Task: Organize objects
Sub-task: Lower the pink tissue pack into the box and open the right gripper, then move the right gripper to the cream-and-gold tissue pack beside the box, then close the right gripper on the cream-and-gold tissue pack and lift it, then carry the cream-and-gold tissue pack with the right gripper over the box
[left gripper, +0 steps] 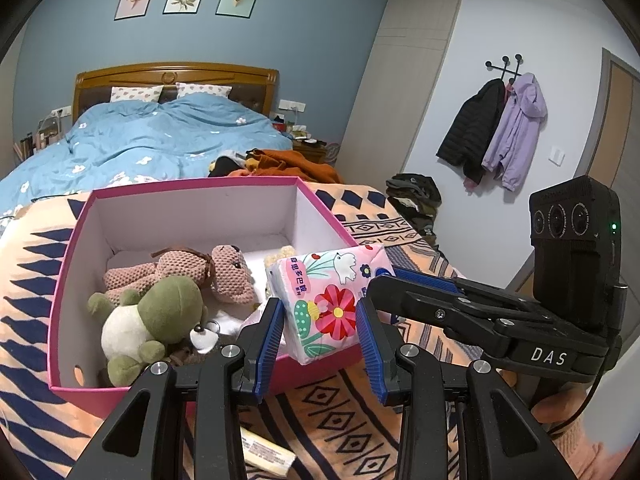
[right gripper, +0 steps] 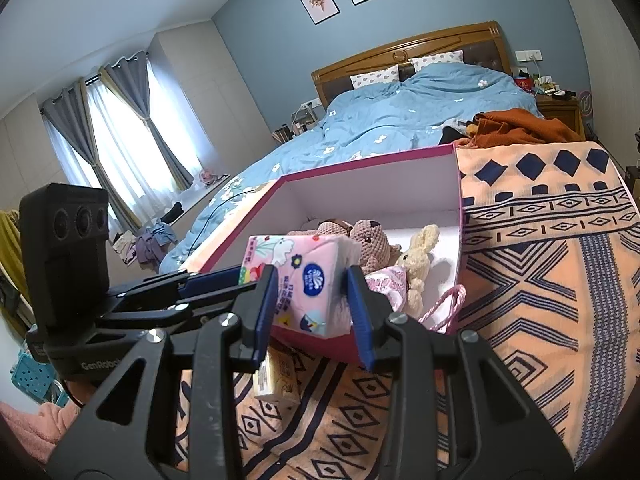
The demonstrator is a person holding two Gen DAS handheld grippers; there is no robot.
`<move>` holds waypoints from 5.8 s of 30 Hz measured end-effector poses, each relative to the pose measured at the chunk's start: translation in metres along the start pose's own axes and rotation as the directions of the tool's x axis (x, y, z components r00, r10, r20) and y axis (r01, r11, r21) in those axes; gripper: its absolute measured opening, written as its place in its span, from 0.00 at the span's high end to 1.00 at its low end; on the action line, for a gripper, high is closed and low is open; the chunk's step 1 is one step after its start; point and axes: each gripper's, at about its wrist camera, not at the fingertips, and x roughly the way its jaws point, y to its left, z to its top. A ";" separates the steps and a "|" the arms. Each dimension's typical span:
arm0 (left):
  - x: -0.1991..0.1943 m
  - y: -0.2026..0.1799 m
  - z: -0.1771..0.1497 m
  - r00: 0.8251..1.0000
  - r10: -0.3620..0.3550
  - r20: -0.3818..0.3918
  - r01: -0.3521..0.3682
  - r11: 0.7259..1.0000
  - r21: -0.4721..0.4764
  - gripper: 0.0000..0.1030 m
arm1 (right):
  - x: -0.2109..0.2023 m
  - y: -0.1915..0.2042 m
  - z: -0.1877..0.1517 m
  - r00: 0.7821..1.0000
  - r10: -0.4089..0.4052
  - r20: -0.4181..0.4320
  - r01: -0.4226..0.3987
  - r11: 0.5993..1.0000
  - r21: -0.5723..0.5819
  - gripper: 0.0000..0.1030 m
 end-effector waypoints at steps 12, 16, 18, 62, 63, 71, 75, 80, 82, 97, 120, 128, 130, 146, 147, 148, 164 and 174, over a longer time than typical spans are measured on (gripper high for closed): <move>0.019 0.009 0.009 1.000 0.015 -0.021 -0.015 1.000 0.004 0.64 | 0.013 -0.011 0.006 1.000 -0.009 -0.008 0.010 0.999 0.033 0.63; 0.031 0.015 0.010 0.999 0.004 -0.045 -0.005 1.000 -0.011 0.64 | 0.021 -0.017 0.007 0.999 -0.029 -0.022 0.030 0.999 0.040 0.63; 0.038 0.017 0.010 0.998 0.006 -0.058 -0.006 1.000 -0.015 0.64 | 0.024 -0.019 0.006 0.999 -0.042 -0.030 0.043 0.998 0.046 0.63; -0.041 0.077 -0.085 0.999 0.053 0.000 -0.053 0.999 -0.011 0.33 | 0.078 0.052 -0.100 0.955 -0.030 -0.295 -0.017 0.988 -0.153 0.44; -0.039 0.079 -0.086 0.999 0.053 -0.005 -0.053 0.998 -0.017 0.33 | 0.080 0.049 -0.101 0.953 -0.030 -0.302 -0.013 0.990 -0.141 0.44; -0.022 0.077 -0.092 0.998 0.022 -0.063 -0.022 1.000 -0.009 0.33 | 0.082 0.022 -0.096 0.951 -0.002 -0.308 -0.009 0.999 -0.035 0.72; -0.008 0.071 -0.095 0.995 0.012 -0.101 -0.012 1.000 0.004 0.33 | 0.078 0.009 -0.090 0.952 -0.010 -0.305 0.007 1.000 -0.010 0.72; 0.008 0.068 -0.099 0.989 0.018 -0.147 -0.016 1.000 0.014 0.34 | 0.082 -0.006 -0.091 0.949 -0.012 -0.316 0.025 0.999 0.036 0.72; 0.009 0.070 -0.101 0.988 0.008 -0.156 -0.008 1.000 0.002 0.34 | 0.082 -0.006 -0.093 0.949 -0.005 -0.315 0.020 0.999 0.045 0.72; 0.025 0.076 -0.113 0.972 -0.029 -0.233 0.015 0.998 -0.063 0.54 | 0.098 -0.003 -0.092 0.951 0.029 -0.307 -0.003 0.997 0.083 0.66; 0.011 0.063 -0.116 0.973 -0.052 -0.226 0.033 0.995 -0.089 0.62 | 0.092 0.007 -0.097 0.949 0.031 -0.313 -0.016 0.999 0.051 0.66; -0.001 0.056 -0.118 0.978 -0.054 -0.201 0.036 0.995 -0.090 0.62 | 0.077 0.018 -0.098 0.955 0.029 -0.296 -0.025 1.000 0.017 0.66; -0.004 0.054 -0.117 0.979 -0.054 -0.196 0.037 0.995 -0.090 0.62 | 0.073 0.020 -0.099 0.956 0.029 -0.291 -0.027 1.000 0.010 0.66; -0.043 0.039 -0.106 0.993 -0.052 -0.109 0.049 0.998 -0.037 0.62 | 0.033 0.039 -0.091 0.974 0.024 -0.225 -0.036 0.998 -0.048 0.66; -0.042 0.035 -0.103 0.993 -0.052 -0.104 0.049 0.998 -0.035 0.62 | 0.031 0.040 -0.090 0.975 0.024 -0.219 -0.036 0.998 -0.052 0.66; -0.045 0.034 -0.101 0.994 -0.052 -0.096 0.049 0.998 -0.033 0.62 | 0.028 0.041 -0.089 0.977 0.022 -0.213 -0.035 0.998 -0.059 0.66; -0.054 0.021 -0.077 0.998 -0.047 -0.030 0.046 0.999 -0.015 0.61 | 0.015 0.052 -0.069 0.989 0.014 -0.148 -0.031 0.993 -0.111 0.65; -0.057 0.018 -0.063 0.998 -0.059 0.002 0.059 0.998 -0.015 0.58 | 0.011 0.057 -0.055 0.994 0.005 -0.109 -0.020 0.990 -0.136 0.63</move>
